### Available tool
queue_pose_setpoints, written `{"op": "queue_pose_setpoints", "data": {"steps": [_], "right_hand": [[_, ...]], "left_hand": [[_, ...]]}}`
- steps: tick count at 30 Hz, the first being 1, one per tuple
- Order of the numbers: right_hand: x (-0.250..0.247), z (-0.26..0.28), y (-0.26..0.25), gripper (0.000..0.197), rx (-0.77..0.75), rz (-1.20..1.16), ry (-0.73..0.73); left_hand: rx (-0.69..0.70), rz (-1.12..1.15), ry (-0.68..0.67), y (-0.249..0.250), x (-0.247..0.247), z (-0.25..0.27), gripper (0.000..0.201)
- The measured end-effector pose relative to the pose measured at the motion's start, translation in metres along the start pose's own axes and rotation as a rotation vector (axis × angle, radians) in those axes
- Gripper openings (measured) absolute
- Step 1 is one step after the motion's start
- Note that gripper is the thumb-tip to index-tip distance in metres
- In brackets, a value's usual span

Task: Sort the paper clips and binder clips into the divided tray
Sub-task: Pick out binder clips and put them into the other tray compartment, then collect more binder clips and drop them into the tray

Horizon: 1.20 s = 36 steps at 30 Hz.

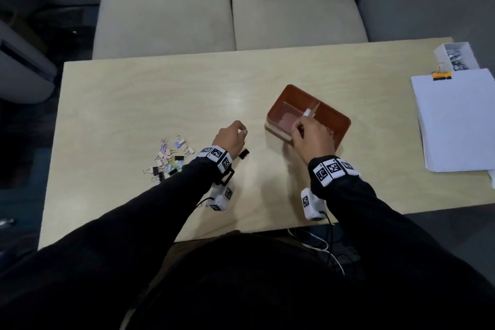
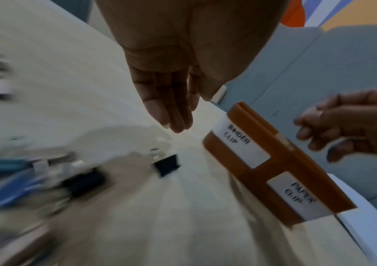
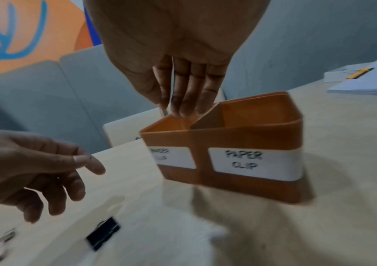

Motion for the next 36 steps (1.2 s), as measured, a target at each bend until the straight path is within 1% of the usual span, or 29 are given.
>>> {"op": "queue_pose_setpoints", "data": {"steps": [3,7,11,13,15,17,20,24,27,30,33,36], "right_hand": [[0.023,0.009,-0.031,0.007,-0.105,-0.021,-0.058],[0.066,0.028,-0.076,0.01,-0.255,-0.023,-0.171],[0.111,0.051,-0.116,0.012,-0.332,-0.017,-0.307],[0.13,0.062,-0.134,0.013,-0.386,-0.006,-0.377],[0.15,0.073,-0.15,0.019,-0.445,0.006,-0.465],[0.168,0.085,-0.167,0.03,-0.515,0.029,-0.555],[0.19,0.1,-0.19,0.047,-0.594,0.064,-0.644],[0.207,0.11,-0.207,0.055,-0.66,0.154,-0.708],[0.211,0.107,-0.205,0.05,-0.668,0.187,-0.679],[0.213,0.1,-0.201,0.035,-0.652,0.21,-0.627],[0.214,0.092,-0.202,0.025,-0.615,0.246,-0.612],[0.217,0.091,-0.213,0.024,-0.627,0.248,-0.613]], "left_hand": [[-0.044,-0.036,0.005,-0.036,-0.006,0.019,0.016],[-0.081,-0.081,0.024,-0.074,-0.022,0.039,0.015],[-0.1,-0.134,0.105,-0.107,-0.047,0.052,0.013],[-0.134,-0.174,0.151,-0.128,-0.061,0.058,0.015],[-0.181,-0.196,0.2,-0.15,-0.074,0.064,0.021],[-0.212,-0.227,0.233,-0.17,-0.084,0.07,0.026],[-0.241,-0.254,0.216,-0.195,-0.089,0.078,0.027],[-0.25,-0.272,0.211,-0.211,-0.095,0.085,0.024],[-0.224,-0.256,0.245,-0.213,-0.099,0.085,0.025],[-0.138,-0.251,0.271,-0.202,-0.1,0.078,0.023],[-0.027,-0.295,0.249,-0.188,-0.097,0.067,0.018],[0.073,-0.388,0.203,-0.182,-0.095,0.057,0.018]]}}
Point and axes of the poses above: each hand's wrist, its own z-axis away from the middle knuckle, its own x-axis out of the palm, y = z × x, the point moved 7 cm from there along -z, towards the middle knuckle, and after that the axes turned 11 degrees about y, right-handed, at the moved point
